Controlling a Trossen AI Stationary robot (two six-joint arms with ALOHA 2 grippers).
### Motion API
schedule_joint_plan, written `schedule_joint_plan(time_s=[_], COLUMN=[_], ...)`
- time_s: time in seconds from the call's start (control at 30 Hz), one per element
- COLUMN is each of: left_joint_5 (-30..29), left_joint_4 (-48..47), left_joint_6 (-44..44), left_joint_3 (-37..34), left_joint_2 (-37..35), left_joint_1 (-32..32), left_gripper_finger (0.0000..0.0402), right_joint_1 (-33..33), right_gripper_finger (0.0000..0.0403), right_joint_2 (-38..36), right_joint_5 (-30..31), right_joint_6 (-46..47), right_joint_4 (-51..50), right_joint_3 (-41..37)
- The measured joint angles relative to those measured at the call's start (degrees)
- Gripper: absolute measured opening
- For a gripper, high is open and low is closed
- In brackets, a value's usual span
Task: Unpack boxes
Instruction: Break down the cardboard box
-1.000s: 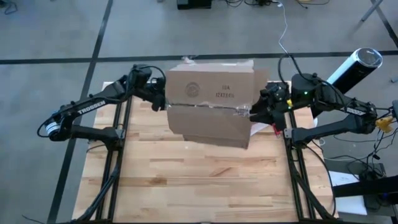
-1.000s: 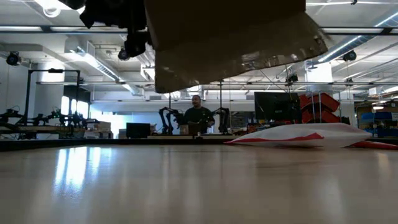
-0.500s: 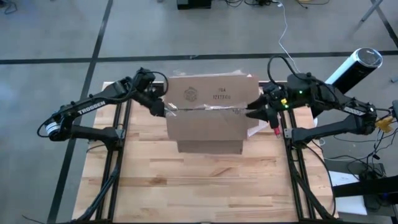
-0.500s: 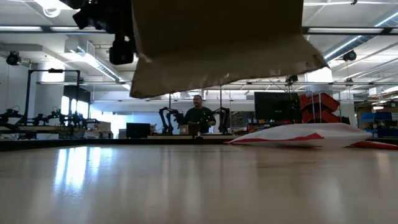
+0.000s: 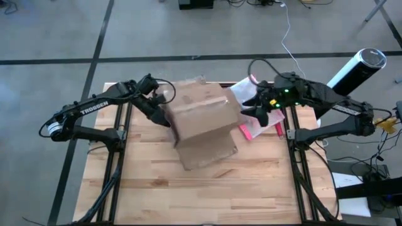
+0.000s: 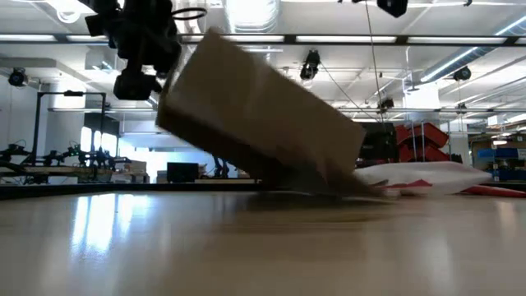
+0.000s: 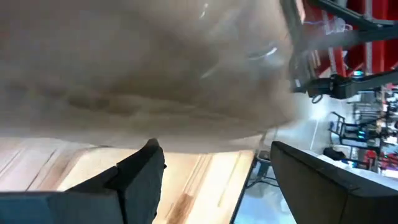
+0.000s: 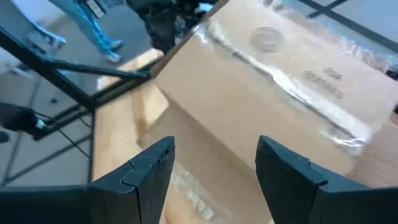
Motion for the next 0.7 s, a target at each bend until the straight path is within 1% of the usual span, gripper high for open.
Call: schedule_joint_plan(time_s=[0.13,0.23,0.37,0.47,0.53,0.6,0.7], left_joint_5=[-1.43,-1.42,-1.41,-1.48,-2.41,-3.93,-6.3], left_joint_4=[-1.52,-2.5,-1.63,0.85,4.37,8.31,13.86], left_joint_6=[1.07,2.15,2.96,4.03,4.24,4.3,4.32], left_joint_3=[-0.14,-0.14,-0.14,-0.16,-0.16,-0.18,-0.18], left_joint_2=[0.02,0.02,0.02,0.0,0.01,0.0,0.0], left_joint_1=[0.0,-0.03,-0.11,-0.17,-0.24,-0.33,-0.5], left_gripper_finger=[0.0276,0.0276,0.0277,0.0277,0.0277,0.0277,0.0277], right_joint_1=[-0.08,-0.08,-0.49,-1.11,-1.63,-1.87,-2.45], right_gripper_finger=[0.0204,0.0204,0.0204,0.0204,0.0204,0.0204,0.0204], right_joint_2=[3.36,5.22,6.42,6.5,6.37,5.93,5.23], right_joint_5=[-0.07,-0.31,1.15,5.34,10.29,14.99,19.41], right_joint_6=[-2.02,-4.03,-6.06,-6.62,-6.91,-6.39,-3.38], right_joint_4=[-0.1,-0.3,-1.68,-3.52,-5.42,-9.59,-16.29], right_joint_3=[-0.02,-0.04,-0.07,-0.07,-0.07,-0.07,-0.09])
